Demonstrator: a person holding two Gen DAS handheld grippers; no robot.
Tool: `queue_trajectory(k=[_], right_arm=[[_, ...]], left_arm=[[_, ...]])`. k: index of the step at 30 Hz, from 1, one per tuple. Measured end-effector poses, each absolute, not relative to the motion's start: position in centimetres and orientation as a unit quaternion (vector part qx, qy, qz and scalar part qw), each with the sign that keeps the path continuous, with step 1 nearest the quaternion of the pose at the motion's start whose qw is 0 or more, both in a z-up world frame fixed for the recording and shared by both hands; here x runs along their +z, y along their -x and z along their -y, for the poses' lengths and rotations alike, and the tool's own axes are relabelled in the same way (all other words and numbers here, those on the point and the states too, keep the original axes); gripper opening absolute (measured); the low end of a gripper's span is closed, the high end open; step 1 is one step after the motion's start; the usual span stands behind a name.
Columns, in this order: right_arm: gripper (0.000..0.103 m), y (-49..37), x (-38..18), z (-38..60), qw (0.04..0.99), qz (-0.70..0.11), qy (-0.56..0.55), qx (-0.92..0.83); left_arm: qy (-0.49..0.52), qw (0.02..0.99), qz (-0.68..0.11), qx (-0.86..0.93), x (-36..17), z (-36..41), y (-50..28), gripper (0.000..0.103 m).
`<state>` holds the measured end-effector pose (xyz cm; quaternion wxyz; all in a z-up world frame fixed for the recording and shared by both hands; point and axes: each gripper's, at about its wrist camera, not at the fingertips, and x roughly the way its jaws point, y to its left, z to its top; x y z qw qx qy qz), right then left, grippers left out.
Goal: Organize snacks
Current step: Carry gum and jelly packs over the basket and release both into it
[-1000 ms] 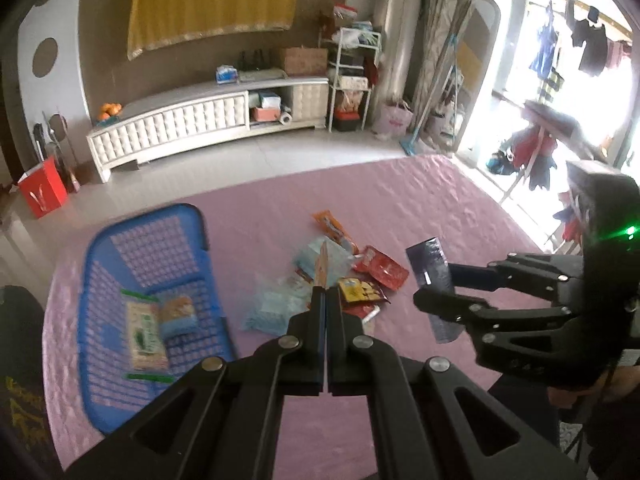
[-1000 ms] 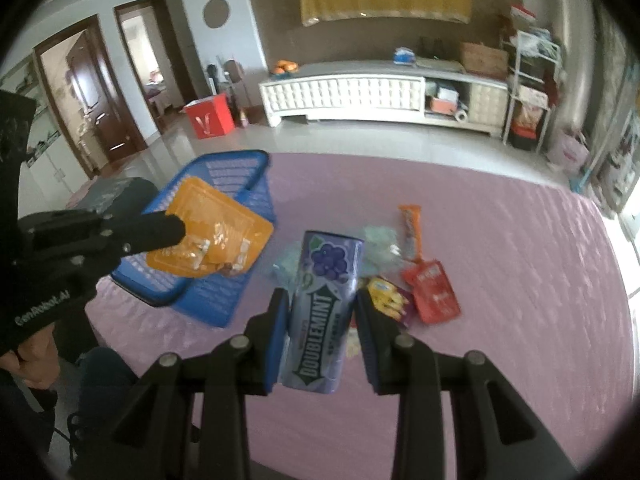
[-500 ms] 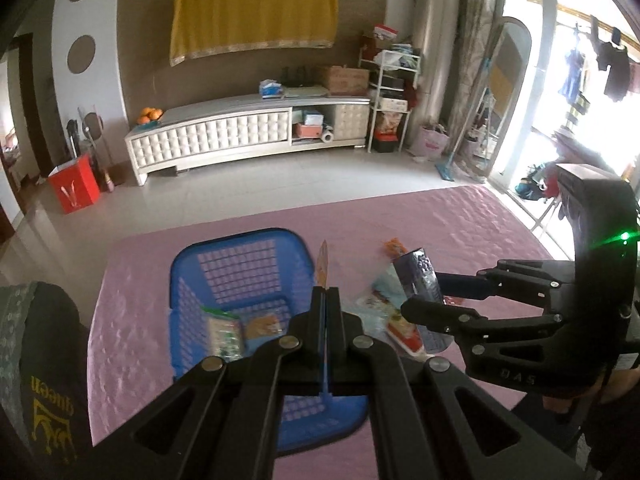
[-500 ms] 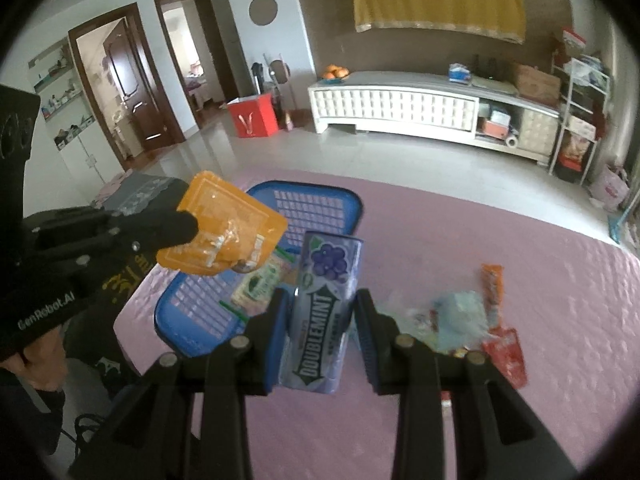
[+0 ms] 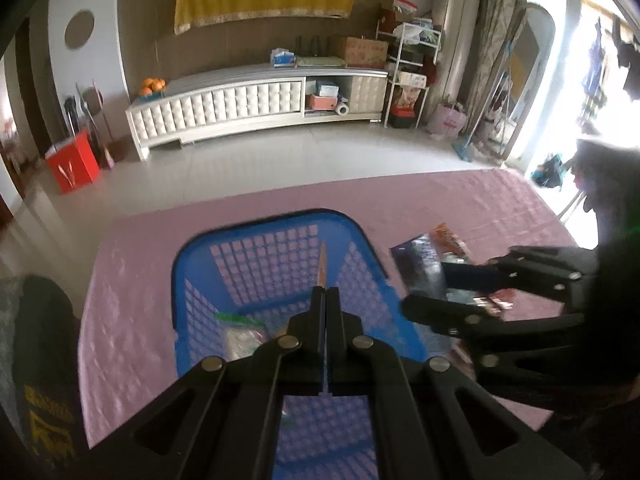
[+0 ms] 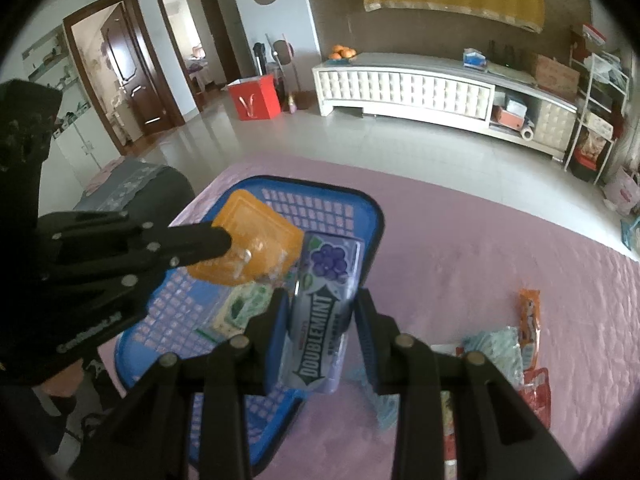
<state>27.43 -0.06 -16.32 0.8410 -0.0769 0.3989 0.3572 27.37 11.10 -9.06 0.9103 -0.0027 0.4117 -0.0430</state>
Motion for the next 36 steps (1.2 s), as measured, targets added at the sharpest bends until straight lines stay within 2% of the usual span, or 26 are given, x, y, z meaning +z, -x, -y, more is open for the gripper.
queue_trajectory(k=[2, 3, 4, 6, 15, 30, 31, 33, 36], right_arm=[[0.038, -27.5, -16.6, 0.3, 0.839, -0.403, 0.077, 0.356], [0.038, -27.5, -16.6, 0.3, 0.839, -0.404, 0.079, 0.356], [0.038, -27.3, -16.7, 0.4, 0.839, -0.404, 0.082, 0.355], [0.038, -27.1, -16.6, 0.5, 0.84, -0.402, 0.09, 0.353], [0.038, -25.7, -14.6, 0.1, 0.841, -0.395, 0.093, 0.357], [0.038, -22.8, -13.1, -6.8, 0.833, -0.369, 0.141, 0.389], [0.037, -22.9, -13.3, -7.3, 0.836, -0.365, 0.15, 0.381], [0.025, -23.3, -13.9, -8.3, 0.834, -0.369, 0.162, 0.377], [0.025, -24.1, -14.8, -9.1, 0.824, -0.384, 0.162, 0.384]], left_arm=[[-0.007, 0.91, -0.413, -0.043, -9.7, -11.0, -28.4, 0.001], [-0.018, 0.908, -0.417, -0.025, -10.0, -11.0, -28.9, 0.013], [-0.028, 0.908, -0.417, -0.004, -10.3, -11.1, -29.2, 0.045], [-0.028, 0.912, -0.408, 0.008, -10.3, -11.7, -29.4, 0.068], [0.013, 0.909, -0.417, -0.003, -9.7, -13.2, -26.6, 0.068], [0.041, 0.912, -0.406, 0.03, -8.1, -19.5, -19.9, 0.068], [0.042, 0.912, -0.406, 0.032, -8.2, -19.9, -19.6, 0.068], [0.041, 0.911, -0.408, 0.036, -8.5, -20.3, -19.5, 0.068], [0.05, 0.909, -0.411, 0.04, -9.0, -21.0, -19.5, 0.068]])
